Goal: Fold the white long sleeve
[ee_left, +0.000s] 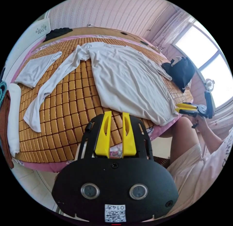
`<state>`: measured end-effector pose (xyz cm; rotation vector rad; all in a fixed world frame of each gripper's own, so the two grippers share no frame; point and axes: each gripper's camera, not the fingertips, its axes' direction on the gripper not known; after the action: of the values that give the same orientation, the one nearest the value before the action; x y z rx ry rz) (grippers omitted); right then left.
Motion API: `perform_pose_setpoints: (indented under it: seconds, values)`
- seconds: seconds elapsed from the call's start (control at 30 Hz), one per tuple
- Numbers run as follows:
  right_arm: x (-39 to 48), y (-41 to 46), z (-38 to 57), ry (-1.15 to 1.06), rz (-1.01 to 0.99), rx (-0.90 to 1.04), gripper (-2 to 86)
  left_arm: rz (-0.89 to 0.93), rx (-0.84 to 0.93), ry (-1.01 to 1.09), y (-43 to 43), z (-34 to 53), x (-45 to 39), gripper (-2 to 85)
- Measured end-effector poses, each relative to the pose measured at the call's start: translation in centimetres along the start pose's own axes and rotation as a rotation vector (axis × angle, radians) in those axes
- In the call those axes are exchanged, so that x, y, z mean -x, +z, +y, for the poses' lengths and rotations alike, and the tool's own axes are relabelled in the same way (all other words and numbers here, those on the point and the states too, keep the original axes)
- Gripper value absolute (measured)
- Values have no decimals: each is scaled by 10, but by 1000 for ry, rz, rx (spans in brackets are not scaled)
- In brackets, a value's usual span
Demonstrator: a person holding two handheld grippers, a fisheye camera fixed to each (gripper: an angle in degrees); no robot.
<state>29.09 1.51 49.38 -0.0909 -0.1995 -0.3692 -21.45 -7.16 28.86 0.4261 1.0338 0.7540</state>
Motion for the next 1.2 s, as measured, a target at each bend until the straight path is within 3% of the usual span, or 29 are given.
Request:
perform_pose_setpoints:
  seconds: [0.17, 0.33, 0.47, 0.53, 0.67, 0.97, 1.1, 1.2]
  values:
    - [-23, -4, 14, 132, 57, -48, 8, -35, 101, 2, 22, -25, 7, 51]
    - [-52, -13, 38, 248, 4, -113, -6, 22, 188, 28, 17, -30, 16, -5]
    - [-65, -10, 52, 272, -8, -112, -7, 83, 222, 177, -26, -28, 7, -8]
    - [-67, -6, 55, 274, -6, -111, -7, 149, 173, 228, -44, -36, 0, -6]
    - [-74, 10, 57, 309, -11, -74, -7, 165, -147, 164, -57, -72, -4, 30]
    - [-71, 32, 61, 267, -5, -31, -6, 58, 90, 83, 11, -48, 5, 60]
    - [-66, 39, 61, 236, 29, -12, -5, -36, 76, 39, 33, -55, 6, 77]
    - [-67, 41, 63, 235, 23, -9, -6, -6, 140, 26, 56, -68, 12, 57]
